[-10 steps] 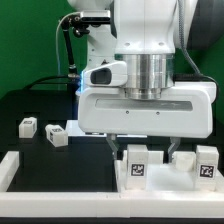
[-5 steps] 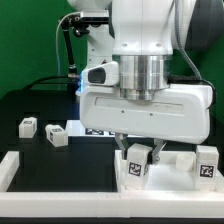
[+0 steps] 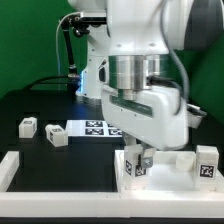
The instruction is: Assemble square table
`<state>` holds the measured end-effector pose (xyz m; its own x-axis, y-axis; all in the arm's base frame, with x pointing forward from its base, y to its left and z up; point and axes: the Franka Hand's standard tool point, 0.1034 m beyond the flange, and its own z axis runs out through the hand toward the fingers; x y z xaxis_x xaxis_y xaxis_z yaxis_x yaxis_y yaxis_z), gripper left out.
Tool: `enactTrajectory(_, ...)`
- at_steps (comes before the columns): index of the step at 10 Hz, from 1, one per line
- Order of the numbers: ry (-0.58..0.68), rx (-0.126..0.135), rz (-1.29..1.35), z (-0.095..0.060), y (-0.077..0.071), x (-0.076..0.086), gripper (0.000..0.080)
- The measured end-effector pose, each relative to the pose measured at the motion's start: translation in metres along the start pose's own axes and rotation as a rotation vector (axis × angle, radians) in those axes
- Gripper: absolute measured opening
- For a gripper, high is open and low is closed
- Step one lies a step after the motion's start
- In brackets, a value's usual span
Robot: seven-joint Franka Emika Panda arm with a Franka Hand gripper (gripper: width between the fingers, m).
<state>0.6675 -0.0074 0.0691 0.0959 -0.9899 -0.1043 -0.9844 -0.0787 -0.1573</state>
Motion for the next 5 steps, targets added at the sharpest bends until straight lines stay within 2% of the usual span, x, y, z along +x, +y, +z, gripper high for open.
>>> enactTrajectory(2, -0.016, 0.009, 0.243, 0.0011, -0.0007, -0.0034, 0.0291)
enactTrajectory(5, -0.013, 0.005, 0.340, 0.0009, -0.0001, 0.0003, 0.0300)
